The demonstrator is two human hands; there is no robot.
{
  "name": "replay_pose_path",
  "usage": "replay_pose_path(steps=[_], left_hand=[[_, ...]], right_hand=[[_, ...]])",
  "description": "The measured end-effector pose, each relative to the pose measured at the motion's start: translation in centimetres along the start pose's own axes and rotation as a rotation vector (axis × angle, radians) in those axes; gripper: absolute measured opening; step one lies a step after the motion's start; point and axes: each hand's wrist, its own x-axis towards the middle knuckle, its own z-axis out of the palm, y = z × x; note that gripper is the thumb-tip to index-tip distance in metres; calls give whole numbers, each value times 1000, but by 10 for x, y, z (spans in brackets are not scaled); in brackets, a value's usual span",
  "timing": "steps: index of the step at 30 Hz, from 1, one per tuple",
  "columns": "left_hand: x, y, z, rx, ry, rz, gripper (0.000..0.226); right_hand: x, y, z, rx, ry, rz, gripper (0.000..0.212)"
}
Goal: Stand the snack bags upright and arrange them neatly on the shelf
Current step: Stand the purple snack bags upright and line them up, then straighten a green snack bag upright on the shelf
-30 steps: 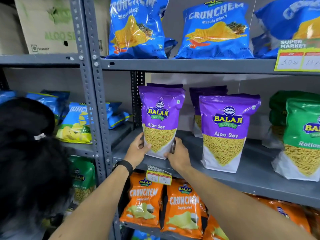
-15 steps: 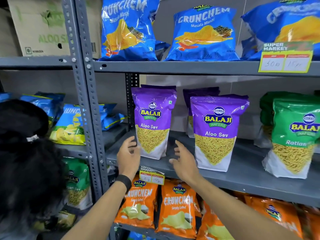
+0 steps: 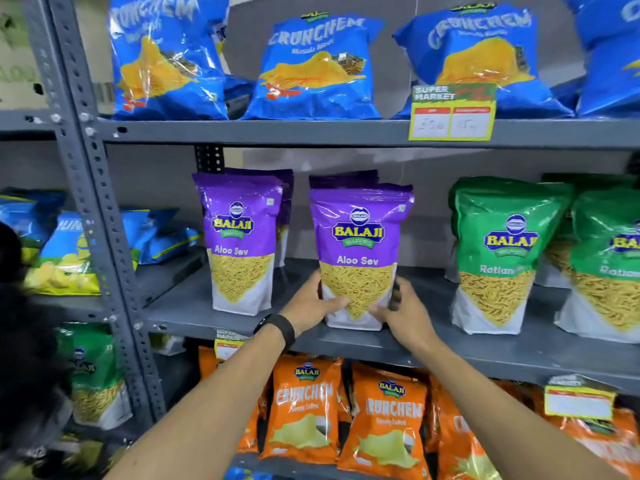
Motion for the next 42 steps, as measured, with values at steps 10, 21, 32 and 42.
replay_pose_path(steps=[10, 21, 32, 42], left_hand=[[-6, -8, 1, -101, 164, 8, 49], [-15, -13, 2, -53, 175, -33, 46], [-45, 51, 94, 88, 722, 160, 22], [39, 62, 235, -41, -45, -66, 99]], right_hand=[[2, -3, 20, -86, 22, -25, 41], [-4, -3, 19, -93, -10, -44, 43], [-30, 27, -98, -121, 326, -197, 49], [16, 91, -229, -18, 218, 86, 85]])
